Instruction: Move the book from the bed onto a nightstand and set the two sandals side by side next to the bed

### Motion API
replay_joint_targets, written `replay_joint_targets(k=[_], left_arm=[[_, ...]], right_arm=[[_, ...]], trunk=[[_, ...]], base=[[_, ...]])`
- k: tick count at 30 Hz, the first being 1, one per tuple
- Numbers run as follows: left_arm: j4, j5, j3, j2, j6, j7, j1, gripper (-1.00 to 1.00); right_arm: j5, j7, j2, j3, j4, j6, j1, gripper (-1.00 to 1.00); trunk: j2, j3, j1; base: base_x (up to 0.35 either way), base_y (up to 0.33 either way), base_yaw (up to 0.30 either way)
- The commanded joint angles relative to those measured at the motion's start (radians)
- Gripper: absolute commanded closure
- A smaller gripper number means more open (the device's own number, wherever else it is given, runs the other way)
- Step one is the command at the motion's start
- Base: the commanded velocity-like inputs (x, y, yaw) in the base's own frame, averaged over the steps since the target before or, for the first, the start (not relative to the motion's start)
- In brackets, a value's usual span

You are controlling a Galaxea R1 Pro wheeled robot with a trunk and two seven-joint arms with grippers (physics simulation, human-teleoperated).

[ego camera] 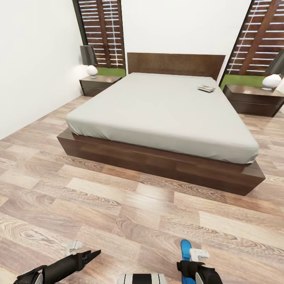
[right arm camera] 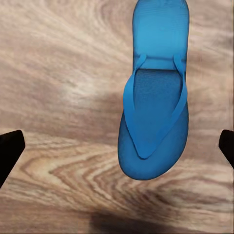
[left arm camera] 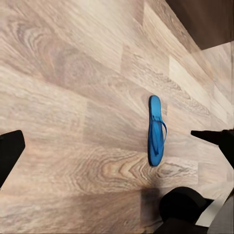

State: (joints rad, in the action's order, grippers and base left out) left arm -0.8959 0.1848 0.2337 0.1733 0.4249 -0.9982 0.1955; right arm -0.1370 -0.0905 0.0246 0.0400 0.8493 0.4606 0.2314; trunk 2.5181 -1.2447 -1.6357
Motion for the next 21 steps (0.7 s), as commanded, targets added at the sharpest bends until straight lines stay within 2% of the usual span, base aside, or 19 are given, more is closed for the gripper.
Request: replay_joint_targets(k=[1,4,7,11,16,21], left_arm=[[-0.008,0.005,0.001,-0.002,0.010,-0.002,0.002,-1.00],[-0.082,0.006,0.001,-0.018,0.015,-0.006,0.038,-1.00],[-0.109,0.015,0.001,-0.022,0.017,-0.007,0.052,-1.00],[-0.123,0.061,0.000,-0.026,0.017,0.010,0.060,-1.00],[-0.122,0.074,0.000,-0.026,0.016,0.077,0.062,-1.00],[-0.124,0.077,0.001,-0.025,0.017,0.090,0.062,-1.00]], right_arm=[[-0.010,-0.014,-0.001,0.003,0.002,-0.001,0.000,-1.00],[-0.011,-0.026,-0.005,0.003,0.012,-0.018,0.000,-1.00],[-0.012,-0.028,-0.008,0.003,0.039,-0.020,0.000,-1.00],[-0.012,-0.028,-0.012,-0.001,0.073,-0.021,0.000,-1.00],[-0.013,-0.028,-0.016,-0.004,0.088,-0.022,0.000,-1.00],[-0.012,-0.028,-0.016,-0.005,0.089,-0.022,0.000,-1.00]], trunk=[[0.000,-0.001,0.000],[0.000,-0.001,0.000],[0.000,-0.001,0.000],[0.000,-0.001,0.000],[0.000,-0.001,0.000],[0.000,-0.001,0.000]], base=[[0.000,0.000,0.000],[0.000,0.000,0.000],[0.000,0.000,0.000],[0.000,0.000,0.000],[0.000,0.000,0.000],[0.000,0.000,0.000]])
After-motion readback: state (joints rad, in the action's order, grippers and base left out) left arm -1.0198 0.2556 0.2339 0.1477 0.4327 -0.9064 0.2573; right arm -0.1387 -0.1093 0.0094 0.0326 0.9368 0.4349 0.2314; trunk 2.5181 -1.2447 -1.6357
